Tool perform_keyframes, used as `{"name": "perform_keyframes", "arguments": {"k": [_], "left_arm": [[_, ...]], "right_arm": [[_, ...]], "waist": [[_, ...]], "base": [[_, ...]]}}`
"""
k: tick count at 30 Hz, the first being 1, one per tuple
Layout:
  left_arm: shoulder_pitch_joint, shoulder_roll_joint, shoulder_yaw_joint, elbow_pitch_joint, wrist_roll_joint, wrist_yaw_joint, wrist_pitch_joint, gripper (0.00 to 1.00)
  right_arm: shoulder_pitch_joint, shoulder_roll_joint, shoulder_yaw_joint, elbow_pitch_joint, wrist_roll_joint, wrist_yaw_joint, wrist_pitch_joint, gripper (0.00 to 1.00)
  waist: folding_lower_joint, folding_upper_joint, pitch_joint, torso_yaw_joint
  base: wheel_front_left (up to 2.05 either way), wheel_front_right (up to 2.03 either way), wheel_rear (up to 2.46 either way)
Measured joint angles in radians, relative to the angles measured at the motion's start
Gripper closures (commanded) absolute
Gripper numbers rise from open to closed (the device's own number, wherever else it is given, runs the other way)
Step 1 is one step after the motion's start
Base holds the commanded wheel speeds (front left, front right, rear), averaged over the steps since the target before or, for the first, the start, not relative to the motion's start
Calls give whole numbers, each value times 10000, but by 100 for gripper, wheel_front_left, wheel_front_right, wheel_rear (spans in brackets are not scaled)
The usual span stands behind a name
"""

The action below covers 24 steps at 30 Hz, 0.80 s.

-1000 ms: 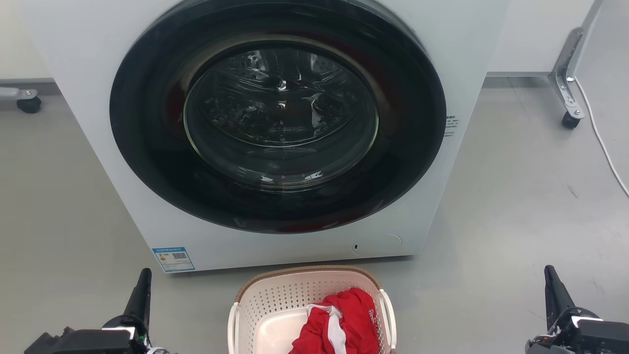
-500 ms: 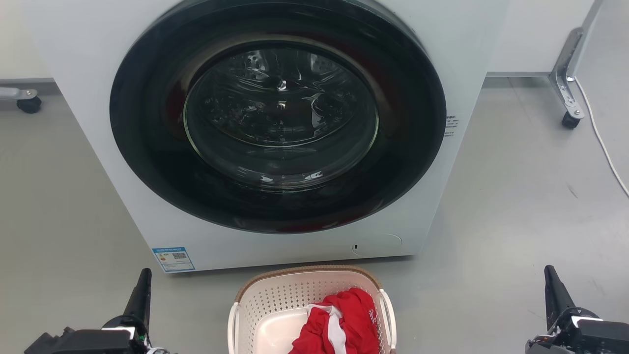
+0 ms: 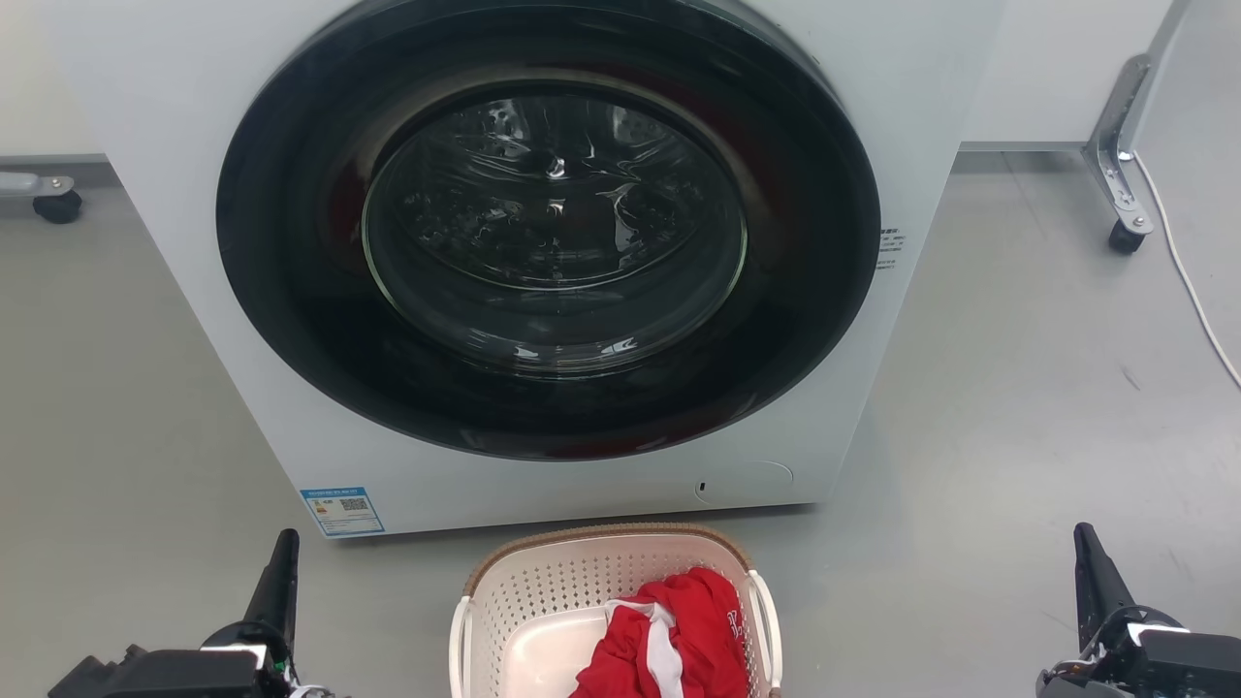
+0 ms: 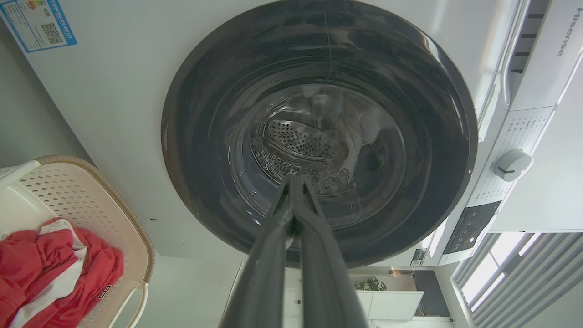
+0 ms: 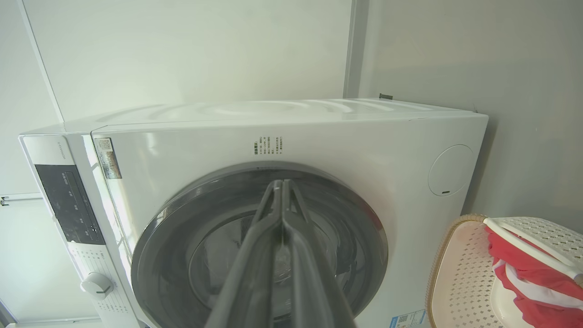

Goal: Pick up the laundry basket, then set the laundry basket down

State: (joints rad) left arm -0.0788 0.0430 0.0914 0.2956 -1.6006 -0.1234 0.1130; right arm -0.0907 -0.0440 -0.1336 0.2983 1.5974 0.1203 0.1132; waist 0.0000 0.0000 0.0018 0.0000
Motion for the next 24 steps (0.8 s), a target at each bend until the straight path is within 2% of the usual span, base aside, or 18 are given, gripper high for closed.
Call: {"name": "perform_keyframes", "arguments": {"k": [24], "left_arm": [[0,0,0,0,0,0,0,100]], "right_arm": [[0,0,0,-2,12,0,0,100]], "waist": [[0,0,1,0]], "base": [[0,0,0]]}}
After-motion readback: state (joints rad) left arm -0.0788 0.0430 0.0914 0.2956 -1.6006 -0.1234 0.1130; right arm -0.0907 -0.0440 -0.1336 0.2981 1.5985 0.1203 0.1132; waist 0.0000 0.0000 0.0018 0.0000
